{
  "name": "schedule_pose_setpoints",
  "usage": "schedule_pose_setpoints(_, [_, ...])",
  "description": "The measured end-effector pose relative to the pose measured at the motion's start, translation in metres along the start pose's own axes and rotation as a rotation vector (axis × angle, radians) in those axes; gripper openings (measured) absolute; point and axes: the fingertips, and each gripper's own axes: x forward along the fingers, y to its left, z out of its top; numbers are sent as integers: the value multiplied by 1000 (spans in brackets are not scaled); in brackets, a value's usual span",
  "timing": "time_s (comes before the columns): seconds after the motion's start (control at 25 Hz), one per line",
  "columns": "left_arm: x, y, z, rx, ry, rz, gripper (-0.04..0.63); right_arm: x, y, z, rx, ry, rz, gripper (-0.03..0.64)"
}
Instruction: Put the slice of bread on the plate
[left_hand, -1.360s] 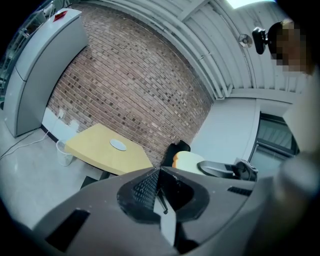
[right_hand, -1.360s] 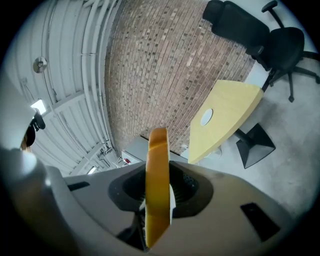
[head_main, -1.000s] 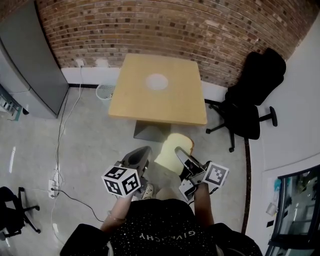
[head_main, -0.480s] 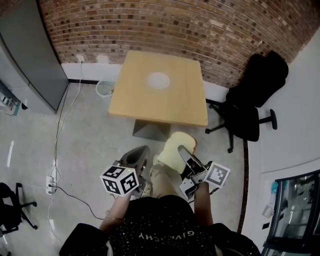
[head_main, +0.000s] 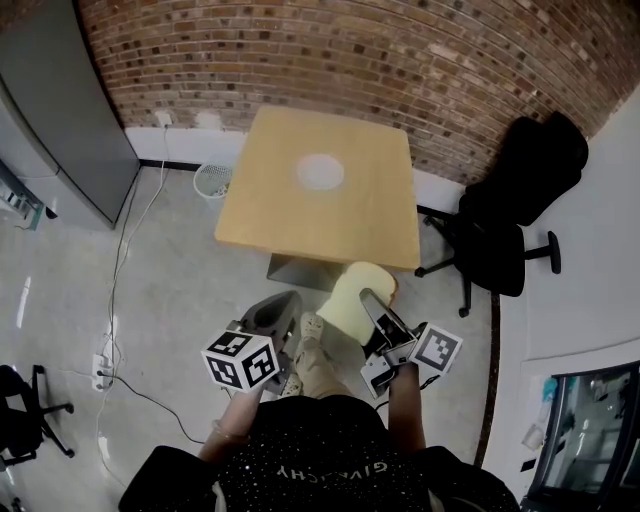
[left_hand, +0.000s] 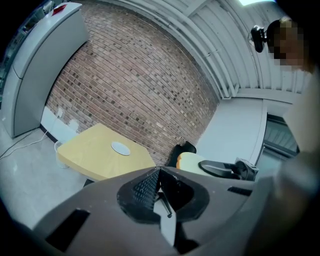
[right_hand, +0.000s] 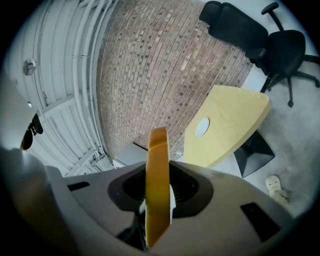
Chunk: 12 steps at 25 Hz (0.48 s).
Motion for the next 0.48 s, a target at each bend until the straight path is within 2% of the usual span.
schedule_pose_setpoints(0.24, [50, 20, 22, 6, 6, 12, 9, 35, -24, 42, 15, 3, -8, 97])
schedule_pose_setpoints(0.48, [113, 35, 59, 48, -11, 22, 9, 75, -48, 96, 16, 14, -3, 97])
